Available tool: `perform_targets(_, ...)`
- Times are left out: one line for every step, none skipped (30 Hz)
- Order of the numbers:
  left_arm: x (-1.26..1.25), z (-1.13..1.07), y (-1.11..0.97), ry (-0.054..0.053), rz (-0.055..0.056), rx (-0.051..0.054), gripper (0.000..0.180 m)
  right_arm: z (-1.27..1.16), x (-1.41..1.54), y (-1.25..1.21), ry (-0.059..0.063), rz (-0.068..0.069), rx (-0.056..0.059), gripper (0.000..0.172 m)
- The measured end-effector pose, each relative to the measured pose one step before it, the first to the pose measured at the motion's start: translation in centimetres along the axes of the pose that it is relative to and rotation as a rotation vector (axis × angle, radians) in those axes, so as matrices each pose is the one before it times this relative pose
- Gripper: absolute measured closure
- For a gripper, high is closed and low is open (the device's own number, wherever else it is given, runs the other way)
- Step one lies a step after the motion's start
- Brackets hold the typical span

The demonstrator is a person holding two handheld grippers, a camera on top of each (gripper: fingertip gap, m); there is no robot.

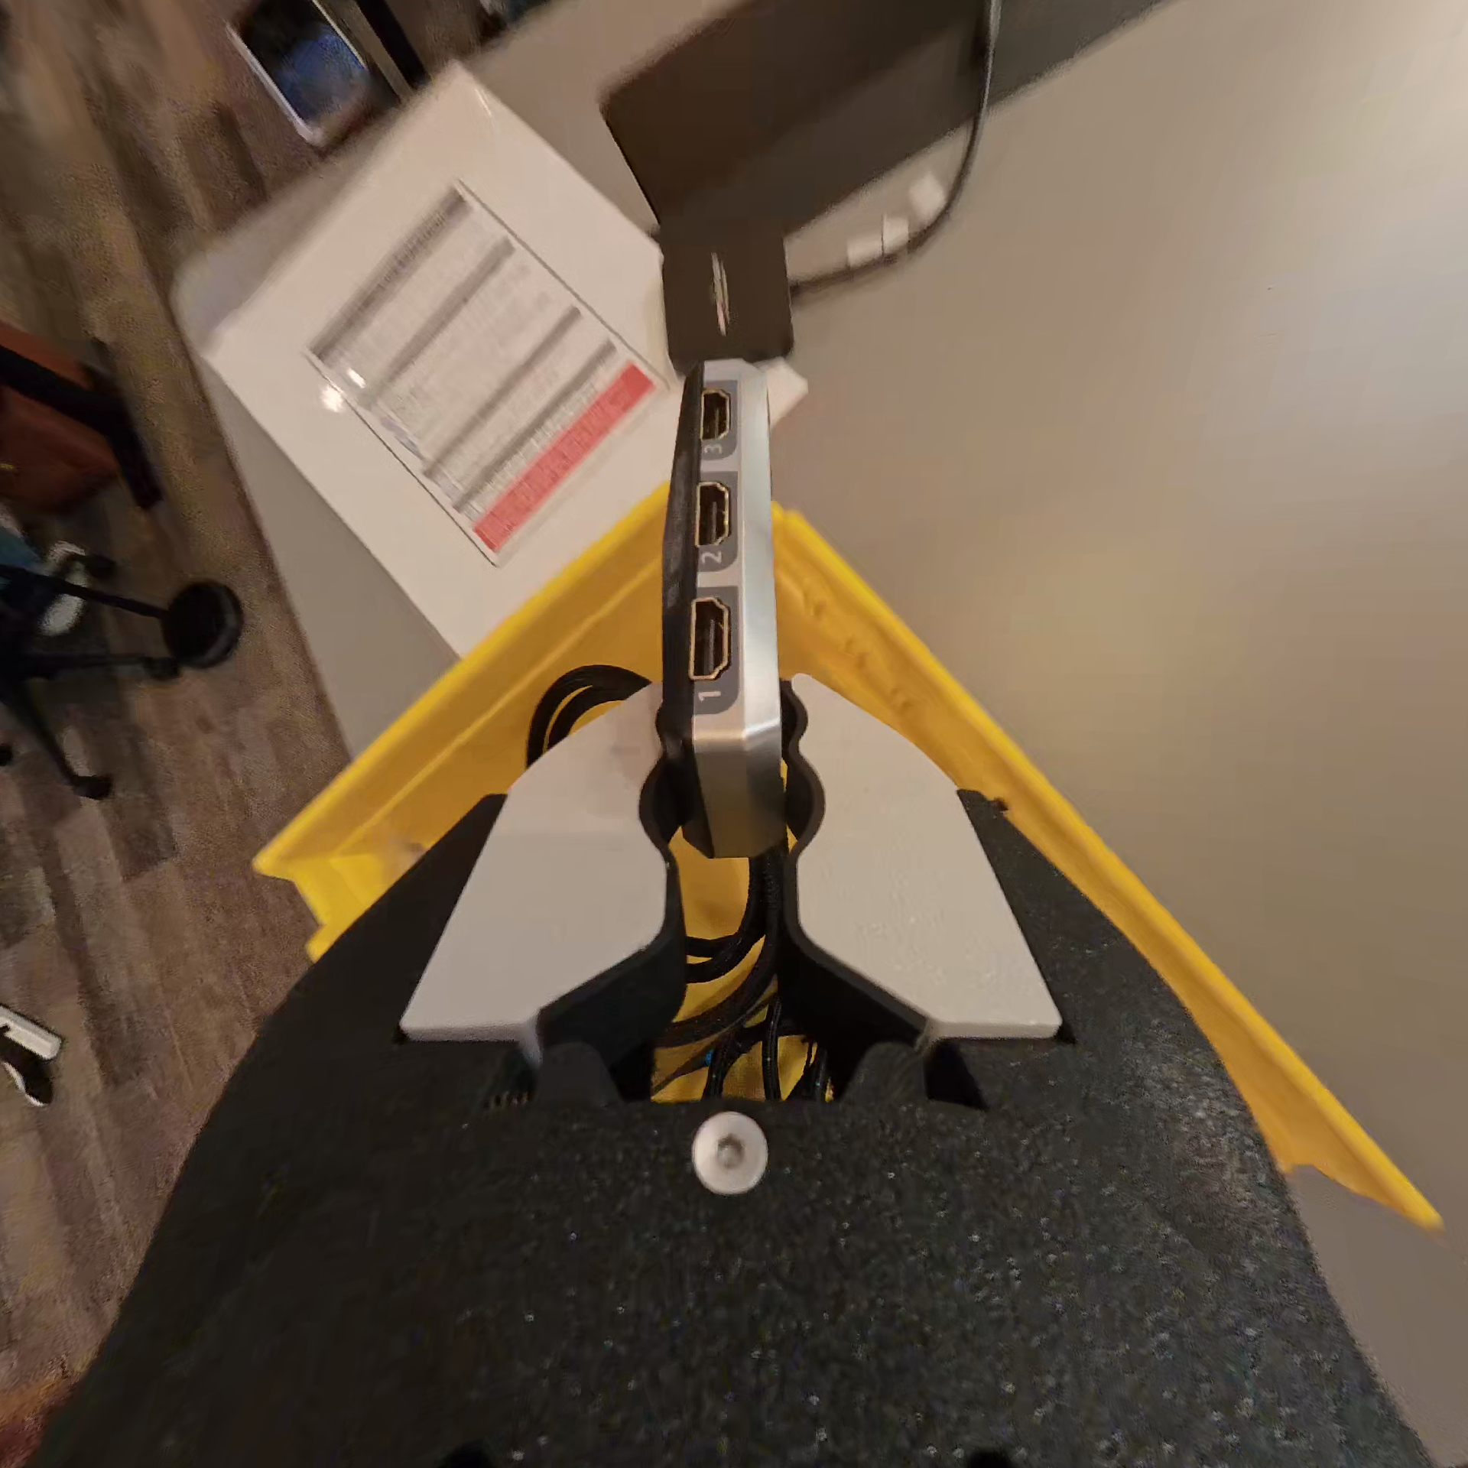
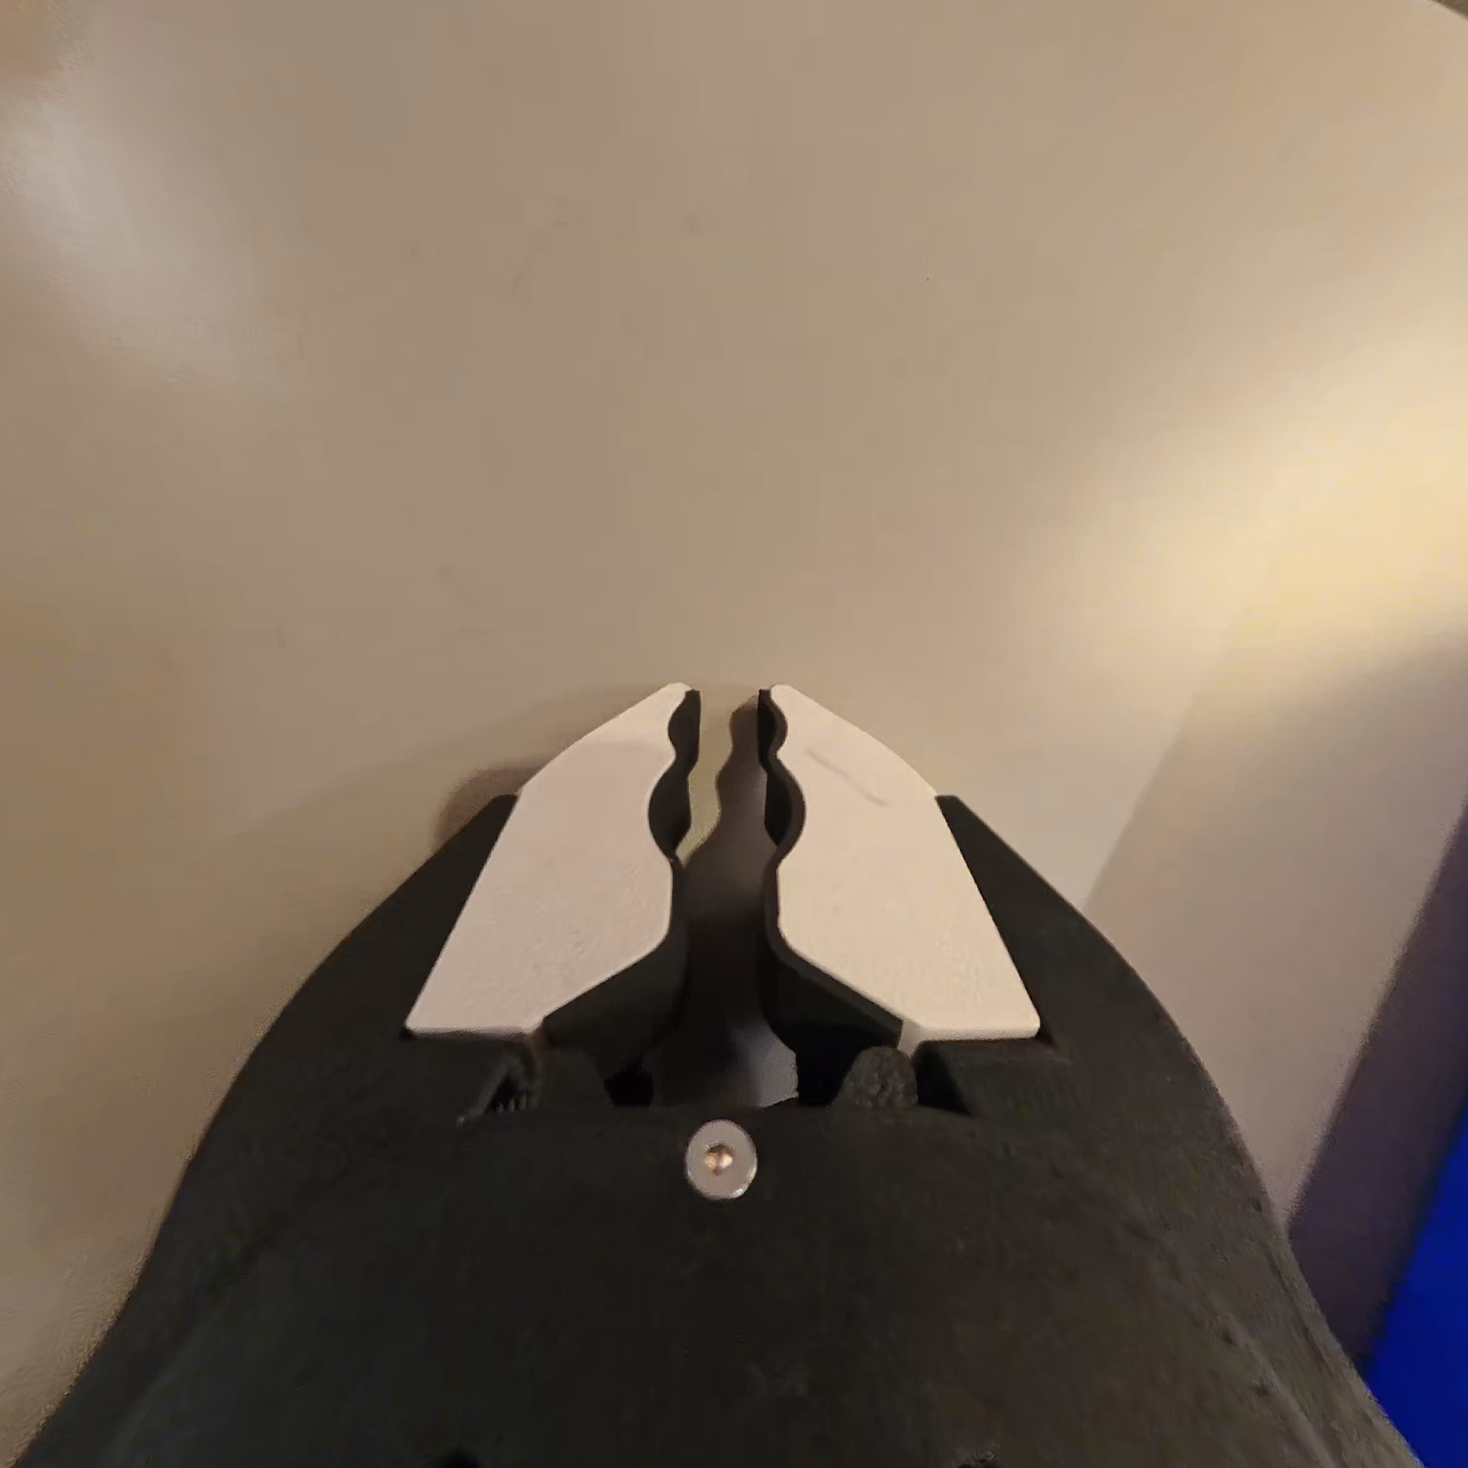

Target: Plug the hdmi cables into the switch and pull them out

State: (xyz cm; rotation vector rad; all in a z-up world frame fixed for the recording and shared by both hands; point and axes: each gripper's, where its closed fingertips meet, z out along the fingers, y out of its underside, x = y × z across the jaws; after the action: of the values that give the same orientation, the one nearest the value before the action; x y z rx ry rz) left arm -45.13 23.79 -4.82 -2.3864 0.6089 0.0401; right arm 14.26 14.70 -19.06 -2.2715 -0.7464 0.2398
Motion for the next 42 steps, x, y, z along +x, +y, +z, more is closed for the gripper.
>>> perform_targets(-0.055, -1.598, -1.374, -0.0300, 0.0072, 0.0399, 0.159, 0.016, -0.039, -0.054, 0.0126, -0.0163, 0.0023, 0.159)
perform_targets(0.088, -1.629, -1.600, -0.0321, 0.0205, 0.0437, 0.159, 0.024, -0.077, -0.058, 0.0075, -0.0126, 0.0012, 0.161)
perform_targets(0.264, -1.588, -1.797, -0.0287, 0.0309, 0.0450, 0.159, 0.026, -0.111, -0.041, -0.0024, -0.0048, 0.0002, 0.162)
perform_targets(0.431, -1.497, -1.951, -0.0236, 0.0321, 0.0440, 0.159, 0.035, -0.037, -0.013, -0.0061, 0.0031, -0.0004, 0.161)
perform_targets(0.659, -1.316, -2.068, -0.0126, 0.0306, 0.0438, 0.159, 0.027, 0.009, -0.010, -0.0076, 0.0073, -0.0004, 0.161)
perform_targets(0.969, -1.064, -2.097, 0.0036, 0.0325, 0.0422, 0.159, 0.025, 0.028, -0.004, -0.0087, 0.0096, -0.0009, 0.160)
perform_targets(1.254, -0.749, -2.048, 0.0187, 0.0313, 0.0391, 0.158, 0.024, 0.049, -0.018, -0.0080, 0.0108, -0.0010, 0.160)
perform_targets(1.418, -0.402, -1.888, 0.0281, 0.0268, 0.0334, 0.158, 0.042, 0.055, -0.014, -0.0079, 0.0108, -0.0009, 0.159)
perform_targets(1.572, -0.049, -1.621, 0.0379, 0.0247, 0.0241, 0.159, 0.020, 0.038, -0.011, -0.0079, 0.0096, -0.0008, 0.158)
perform_targets(1.657, 0.295, -1.379, 0.0449, 0.0196, 0.0166, 0.159, 0.027, 0.032, -0.006, -0.0065, 0.0078, -0.0009, 0.157)
perform_targets(1.648, 0.593, -1.205, 0.0471, 0.0116, 0.0174, 0.159, 0.010, 0.028, -0.007, -0.0041, 0.0062, -0.0006, 0.156)
perform_targets(1.646, 0.870, -1.047, 0.0496, 0.0072, 0.0179, 0.159, 0.009, 0.027, 0.005, -0.0018, 0.0039, -0.0002, 0.156)
perform_targets(1.639, 1.094, -0.846, 0.0537, 0.0053, 0.0168, 0.159, -0.002, 0.006, 0.002, -0.0005, 0.0013, 0.0000, 0.156)
perform_targets(1.581, 1.321, -0.695, 0.0569, -0.0013, 0.0161, 0.159, -0.009, -0.001, 0.008, 0.0007, -0.0003, 0.0003, 0.156)
perform_targets(1.434, 1.534, -0.518, 0.0541, -0.0073, 0.0163, 0.159, 0.004, 0.000, -0.006, 0.0021, -0.0013, 0.0004, 0.156)
perform_targets(1.258, 1.708, -0.288, 0.0486, -0.0131, 0.0121, 0.159, -0.005, 0.018, 0.003, 0.0033, -0.0013, 0.0005, 0.156)
perform_targets(1.121, 1.865, 0.000, 0.0438, -0.0144, 0.0028, 0.159, 0.005, 0.018, -0.007, 0.0026, -0.0009, 0.0003, 0.155)
perform_targets(1.014, 1.964, 0.224, 0.0413, -0.0095, -0.0054, 0.158, -0.008, 0.015, 0.008, 0.0012, 0.0004, 0.0002, 0.155)
perform_targets(0.888, 2.047, 0.367, 0.0386, -0.0129, -0.0079, 0.158, 0.007, 0.027, 0.007, 0.0005, 0.0021, 0.0001, 0.155)
perform_targets(0.805, 2.057, 0.384, 0.0402, -0.0208, -0.0043, 0.159, -0.004, 0.030, 0.004, 0.0004, 0.0028, 0.0000, 0.154)
perform_targets(0.846, 1.989, 0.334, 0.0496, -0.0269, 0.0042, 0.159, 0.006, 0.019, 0.008, -0.0001, 0.0022, 0.0000, 0.154)
perform_targets(0.756, 1.906, 0.429, 0.0500, -0.0304, -0.0015, 0.159, 0.002, 0.006, -0.002, -0.0008, 0.0015, -0.0002, 0.153)
perform_targets(0.602, 1.804, 0.477, 0.0423, -0.0272, -0.0049, 0.159, -0.002, 0.006, 0.003, -0.0013, 0.0018, -0.0002, 0.153)
perform_targets(0.457, 1.695, 0.504, 0.0347, -0.0207, -0.0061, 0.159, 0.008, 0.015, 0.005, -0.0014, 0.0023, 0.0000, 0.153)
perform_targets(0.497, 1.566, 0.376, 0.0398, -0.0236, 0.0030, 0.159, 0.000, 0.004, -0.001, -0.0014, 0.0020, 0.0001, 0.153)
perform_targets(0.413, 1.396, 0.321, 0.0348, -0.0276, 0.0066, 0.159, -0.002, 0.002, 0.002, -0.0010, 0.0010, 0.0000, 0.153)
perform_targets(0.390, 1.280, 0.405, 0.0335, -0.0217, -0.0036, 0.159, 0.009, 0.003, 0.005, -0.0006, 0.0005, 0.0000, 0.153)
perform_targets(0.343, 1.135, 0.366, 0.0278, -0.0142, -0.0039, 0.159, 0.001, 0.000, -0.002, -0.0007, 0.0006, 0.0000, 0.153)
perform_targets(0.278, 0.996, 0.345, 0.0230, -0.0150, -0.0059, 0.159, 0.003, 0.008, -0.004, -0.0010, 0.0009, 0.0000, 0.153)
perform_targets(0.248, 0.856, 0.263, 0.0210, -0.0173, -0.0012, 0.159, -0.004, -0.012, 0.004, -0.0011, 0.0008, 0.0000, 0.153)
perform_targets(0.191, 0.761, 0.319, 0.0184, -0.0151, -0.0060, 0.159, 0.005, 0.008, 0.009, -0.0008, 0.0006, 0.0000, 0.153)
perform_targets(0.173, 0.710, 0.436, 0.0142, -0.0077, -0.0143, 0.159, 0.006, 0.002, -0.006, -0.0002, 0.0001, 0.0000, 0.153)
perform_targets(0.070, 0.660, 0.504, 0.0055, -0.0015, -0.0190, 0.159, 0.000, 0.002, 0.000, 0.0001, -0.0002, 0.0000, 0.153)
perform_targets(-0.023, 0.581, 0.465, -0.0040, -0.0006, -0.0150, 0.159, 0.000, 0.001, -0.001, 0.0000, -0.0001, 0.0000, 0.153)
perform_targets(-0.017, 0.520, 0.442, -0.0059, 0.0008, -0.0127, 0.159, -0.005, -0.005, 0.006, 0.0000, -0.0001, 0.0000, 0.153)
perform_targets(0.090, 0.431, 0.428, -0.0014, 0.0003, -0.0139, 0.155, 0.004, -0.003, -0.004, 0.0002, -0.0003, 0.0000, 0.153)
perform_targets(0.197, 0.314, 0.375, 0.0063, -0.0039, -0.0122, 0.152, -0.006, 0.001, 0.006, 0.0003, -0.0004, 0.0000, 0.153)
perform_targets(0.246, 0.143, 0.254, 0.0094, -0.0030, -0.0065, 0.149, 0.000, 0.002, 0.000, 0.0001, -0.0001, 0.0000, 0.153)
perform_targets(0.234, -0.043, 0.050, 0.0052, 0.0024, 0.0062, 0.146, 0.000, 0.001, -0.001, 0.0001, -0.0001, 0.0001, 0.153)
perform_targets(0.221, -0.262, -0.124, 0.0002, 0.0083, 0.0184, 0.143, -0.001, -0.006, 0.002, 0.0004, -0.0004, 0.0000, 0.153)
perform_targets(0.162, -0.438, -0.221, -0.0059, 0.0075, 0.0226, 0.140, -0.007, -0.003, 0.008, 0.0008, -0.0009, 0.0000, 0.153)
perform_targets(0.110, -0.637, -0.319, -0.0112, 0.0052, 0.0254, 0.134, 0.003, -0.004, -0.002, 0.0008, -0.0010, 0.0000, 0.153)
